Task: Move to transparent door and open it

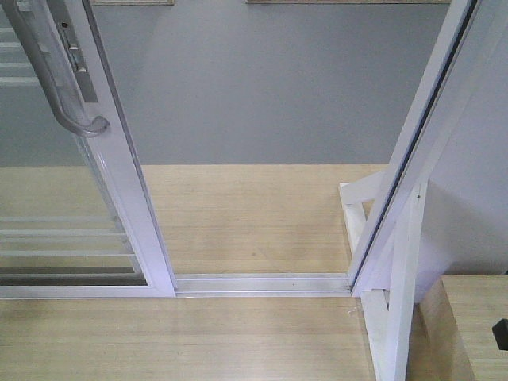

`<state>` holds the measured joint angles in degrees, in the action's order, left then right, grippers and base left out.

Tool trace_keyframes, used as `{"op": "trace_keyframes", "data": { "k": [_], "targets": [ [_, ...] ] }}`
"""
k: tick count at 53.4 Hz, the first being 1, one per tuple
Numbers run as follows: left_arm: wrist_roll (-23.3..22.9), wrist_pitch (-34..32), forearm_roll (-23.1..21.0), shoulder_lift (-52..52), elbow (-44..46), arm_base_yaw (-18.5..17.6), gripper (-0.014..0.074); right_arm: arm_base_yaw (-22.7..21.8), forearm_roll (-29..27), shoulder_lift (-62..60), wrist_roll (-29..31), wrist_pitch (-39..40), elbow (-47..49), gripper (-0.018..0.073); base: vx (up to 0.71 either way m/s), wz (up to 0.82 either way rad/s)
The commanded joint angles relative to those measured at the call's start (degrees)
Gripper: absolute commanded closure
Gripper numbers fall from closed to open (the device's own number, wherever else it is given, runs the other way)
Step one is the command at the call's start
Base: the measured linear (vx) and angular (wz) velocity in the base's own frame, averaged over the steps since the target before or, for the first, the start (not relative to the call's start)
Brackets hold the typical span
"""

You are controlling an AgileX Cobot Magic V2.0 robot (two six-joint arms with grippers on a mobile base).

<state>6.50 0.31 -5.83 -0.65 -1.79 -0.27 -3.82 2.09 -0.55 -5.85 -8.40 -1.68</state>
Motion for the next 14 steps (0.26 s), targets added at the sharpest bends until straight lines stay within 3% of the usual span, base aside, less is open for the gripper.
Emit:
{"op": "trace_keyframes", "data": {
  "k": [1,14],
  "targets": [
    [-0.43,-4.31,-0.04,-0.77,-0.84,0.18,0.0603,-0.22,0.19,-0.88,0.35,4.58,-0.29,0.0568,0.00,0.00],
    [-0.43,-4.31,-0.04,-0.77,-0.84,0.18,0.0603,-0.22,0.19,-0.88,0.35,4.58,-0.29,0.0568,0.00,0.00]
  ]
}}
